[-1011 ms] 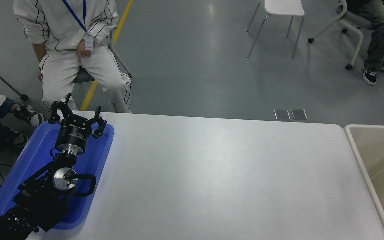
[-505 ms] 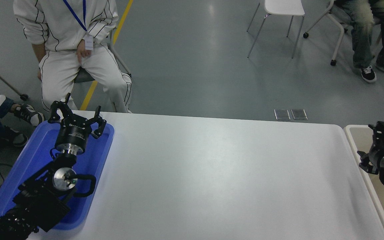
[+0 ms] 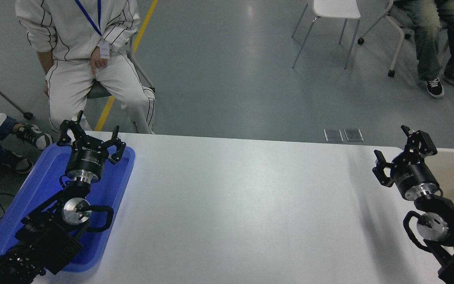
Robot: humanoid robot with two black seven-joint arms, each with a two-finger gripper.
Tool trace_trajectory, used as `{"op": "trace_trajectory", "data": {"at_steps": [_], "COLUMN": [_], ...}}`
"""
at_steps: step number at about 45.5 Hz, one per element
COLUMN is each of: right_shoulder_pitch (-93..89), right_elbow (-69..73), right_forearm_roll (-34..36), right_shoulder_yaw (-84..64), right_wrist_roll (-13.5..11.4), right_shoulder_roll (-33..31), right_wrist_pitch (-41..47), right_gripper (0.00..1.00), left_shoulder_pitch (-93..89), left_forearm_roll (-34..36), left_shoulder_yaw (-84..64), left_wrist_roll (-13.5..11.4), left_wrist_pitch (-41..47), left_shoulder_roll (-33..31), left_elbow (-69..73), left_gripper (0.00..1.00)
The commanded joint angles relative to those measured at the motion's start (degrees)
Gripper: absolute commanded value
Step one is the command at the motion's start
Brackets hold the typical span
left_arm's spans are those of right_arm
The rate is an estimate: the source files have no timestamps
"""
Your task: Pick up paper ball place in dustbin
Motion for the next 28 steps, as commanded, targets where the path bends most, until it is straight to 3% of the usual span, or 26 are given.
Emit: {"op": "trace_trajectory", "data": {"at_steps": [1,28], "right_shoulder_pitch": [0.46,0.90], "right_elbow": [0.12,0.29], "right_forearm_roll": [-0.07,-0.07], "right_shoulder_yaw": [0.19,-4.46], "right_wrist_roll": [4.54,4.37], "right_shoulder_roll": [3.17,3.00], "right_wrist_pitch": [-2.81,-4.76], "right_gripper": [1.00,1.00], "left_shoulder_pitch": [-0.03,-0.03], "left_forearm_roll": [0.00,0.00], "left_shoulder_yaw": [0.00,0.00], "left_wrist_roll": [0.02,0.02], "left_wrist_pitch": [-0.02,-0.02], "left_shoulder_roll": [0.00,0.00], "left_elbow": [0.00,0.00], "left_gripper": [1.00,1.00]}}
